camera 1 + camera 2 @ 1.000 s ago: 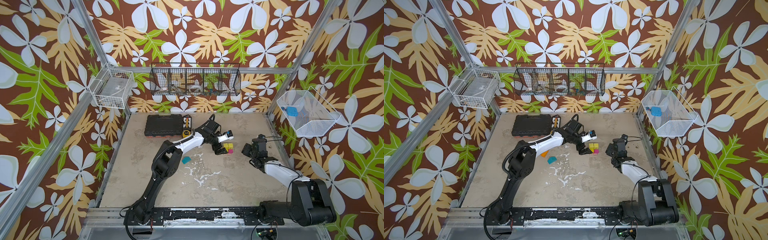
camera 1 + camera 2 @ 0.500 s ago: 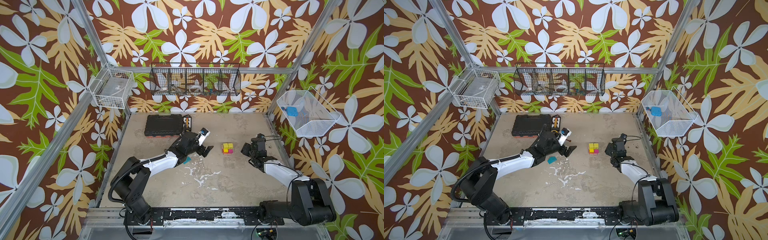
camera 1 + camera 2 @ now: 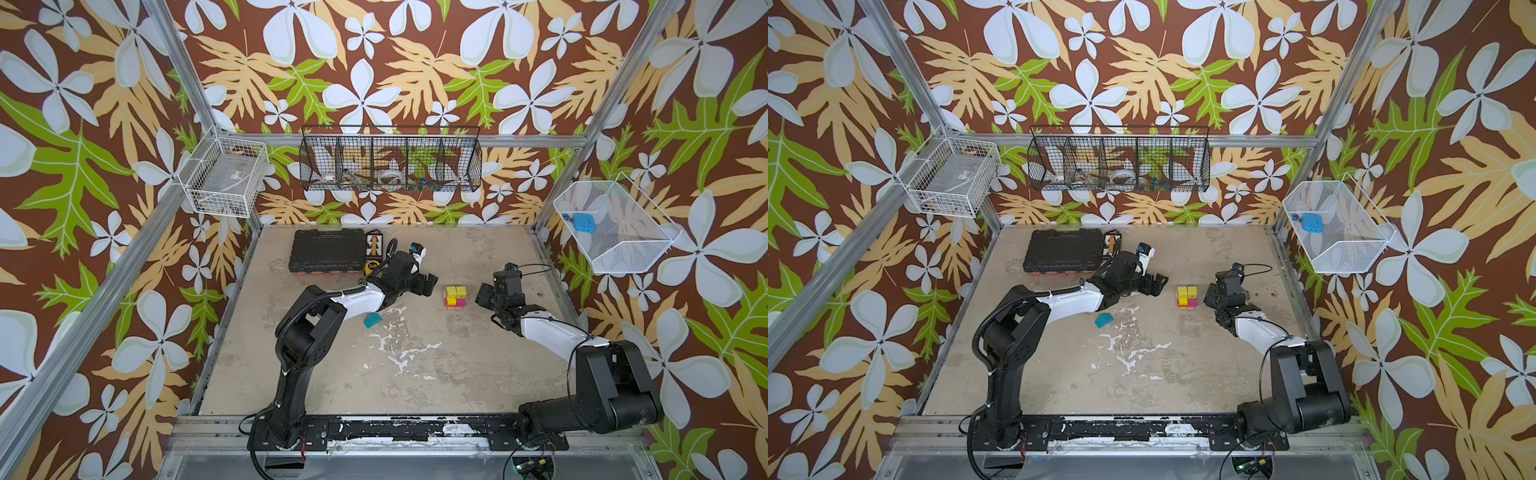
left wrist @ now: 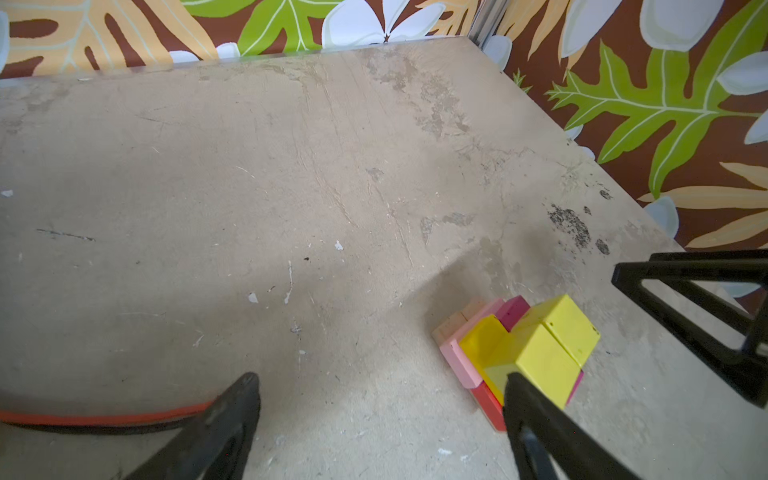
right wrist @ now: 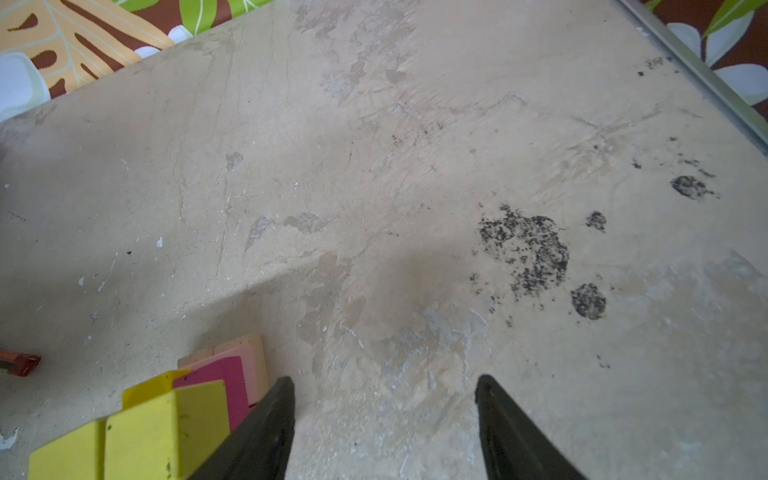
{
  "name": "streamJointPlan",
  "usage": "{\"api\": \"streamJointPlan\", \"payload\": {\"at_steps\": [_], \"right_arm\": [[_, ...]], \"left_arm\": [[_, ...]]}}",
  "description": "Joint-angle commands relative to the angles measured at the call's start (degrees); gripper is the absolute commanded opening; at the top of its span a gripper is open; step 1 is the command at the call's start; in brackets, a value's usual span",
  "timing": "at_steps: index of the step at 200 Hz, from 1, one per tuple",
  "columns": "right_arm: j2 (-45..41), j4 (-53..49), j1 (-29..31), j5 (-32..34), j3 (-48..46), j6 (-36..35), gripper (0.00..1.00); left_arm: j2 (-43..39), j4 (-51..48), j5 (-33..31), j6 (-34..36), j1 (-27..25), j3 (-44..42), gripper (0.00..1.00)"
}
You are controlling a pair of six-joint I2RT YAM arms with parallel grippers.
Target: Build the wood block tower
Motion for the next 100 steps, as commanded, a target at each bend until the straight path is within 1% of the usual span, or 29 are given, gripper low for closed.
{"api": "streamJointPlan", "payload": {"at_steps": [1, 20, 45, 100], "right_arm": [[1.7, -1.6, 0.7, 1.1, 1.7, -1.4, 0.67], [2.9, -2.2, 1.3, 1.3, 2.8, -1.9, 0.67], [3.4, -2.2, 1.6, 1.4, 3.2, -2.1, 0.66], [3.6, -2.3, 1.7, 1.4, 3.3, -2.2, 0.66]], "left_arm": [[2.0, -2.6, -1.4, -0.2, -0.7, 2.7, 0.92], [3.6, -4.3, -2.2, 0.4, -1.4, 4.8, 0.92], [4.5, -4.9, -3.5, 0.5, -1.8, 5.3, 0.93], [5.9, -7.3, -3.8, 1.6, -2.6, 7.2, 0.93]]}}
